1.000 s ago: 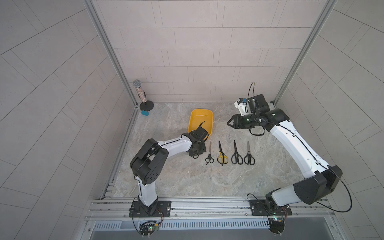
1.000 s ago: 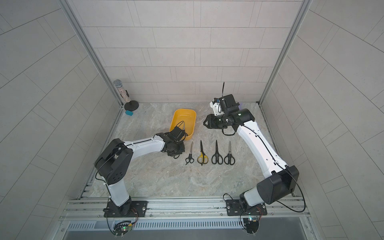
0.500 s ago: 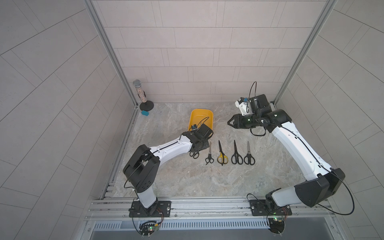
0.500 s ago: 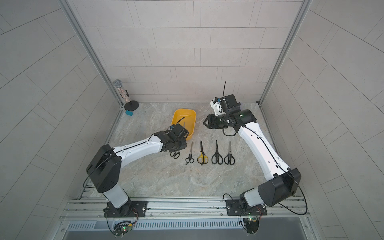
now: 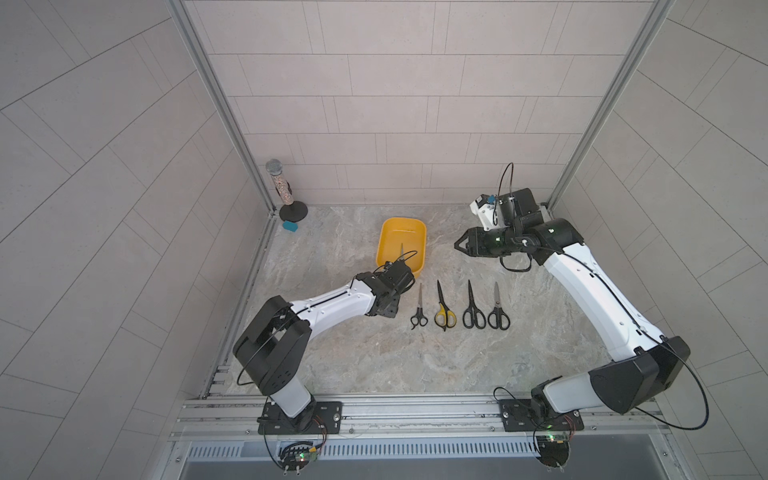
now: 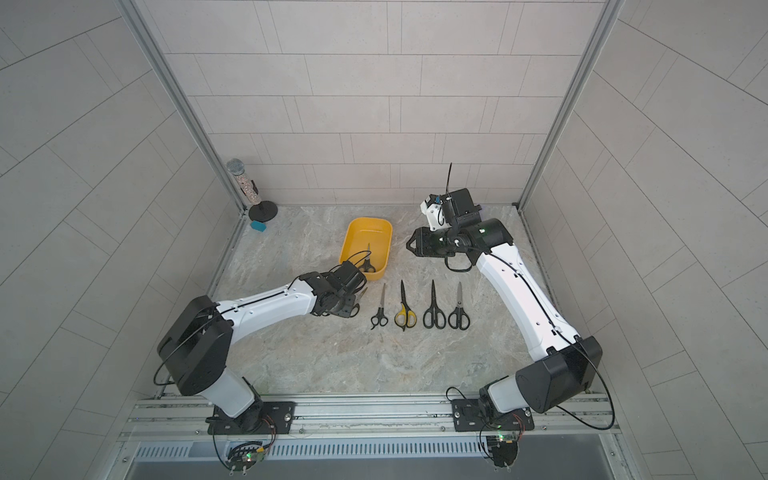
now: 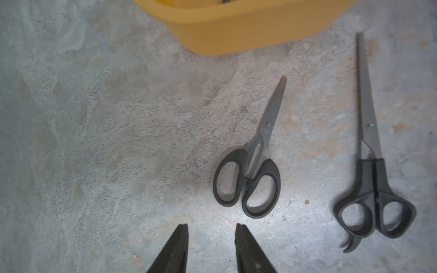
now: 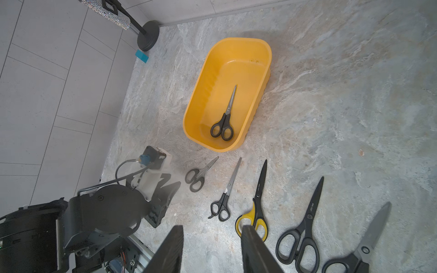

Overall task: Take the scissors out of the storage box
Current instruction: Adjust the scissors at the center of the board.

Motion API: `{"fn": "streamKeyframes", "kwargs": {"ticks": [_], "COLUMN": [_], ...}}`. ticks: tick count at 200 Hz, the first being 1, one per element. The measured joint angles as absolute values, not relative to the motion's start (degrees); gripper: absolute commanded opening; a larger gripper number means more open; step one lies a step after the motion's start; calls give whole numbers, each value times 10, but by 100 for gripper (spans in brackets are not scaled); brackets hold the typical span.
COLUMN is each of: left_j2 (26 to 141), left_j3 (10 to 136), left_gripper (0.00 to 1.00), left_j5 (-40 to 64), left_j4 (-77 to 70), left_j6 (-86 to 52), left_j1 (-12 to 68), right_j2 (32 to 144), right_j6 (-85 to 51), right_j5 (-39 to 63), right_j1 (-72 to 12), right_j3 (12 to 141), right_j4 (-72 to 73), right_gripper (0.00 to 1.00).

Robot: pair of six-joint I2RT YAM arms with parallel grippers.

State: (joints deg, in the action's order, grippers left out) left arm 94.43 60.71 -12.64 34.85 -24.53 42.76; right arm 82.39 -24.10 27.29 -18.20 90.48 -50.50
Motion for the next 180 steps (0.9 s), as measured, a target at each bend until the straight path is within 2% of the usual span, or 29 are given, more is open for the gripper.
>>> {"fn": "streamKeyframes", "kwargs": {"ticks": [180], "left_j2": [1052], "left_j3": [641], "left_gripper": [35], "left_j5": [-86], "left_j4": [313], "left_j6": [-185], "left_j1": [428], "right_j2": [826], "right_j6": [-242], "right_j5": [274], "right_j1": [-182], "right_j3": [905], "right_j4": [-505], "right_gripper": [45]}}
